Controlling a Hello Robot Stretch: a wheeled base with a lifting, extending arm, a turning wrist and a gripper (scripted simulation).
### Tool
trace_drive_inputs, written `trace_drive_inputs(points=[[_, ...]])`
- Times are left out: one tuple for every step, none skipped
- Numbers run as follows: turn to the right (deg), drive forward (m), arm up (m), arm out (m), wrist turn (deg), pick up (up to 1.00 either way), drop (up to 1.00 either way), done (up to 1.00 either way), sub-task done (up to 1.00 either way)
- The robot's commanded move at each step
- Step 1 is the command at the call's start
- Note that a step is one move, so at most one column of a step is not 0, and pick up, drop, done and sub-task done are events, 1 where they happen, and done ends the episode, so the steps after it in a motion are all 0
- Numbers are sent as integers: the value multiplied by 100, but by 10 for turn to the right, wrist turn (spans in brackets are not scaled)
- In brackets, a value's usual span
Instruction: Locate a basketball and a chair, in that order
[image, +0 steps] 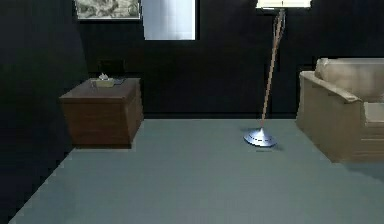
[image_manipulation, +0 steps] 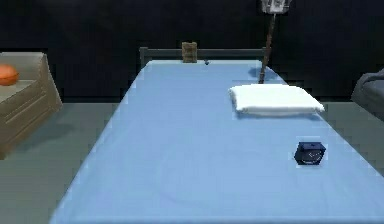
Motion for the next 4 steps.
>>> trace_drive_inputs(points=[[0, 75, 0, 0, 0, 0, 0, 0, 0], [390, 0, 0, 0, 0, 0, 0, 0, 0], [0, 35, 0, 0, 0, 0, 0, 0, 0], [390, 0, 0, 0, 0, 0, 0, 0, 0]])
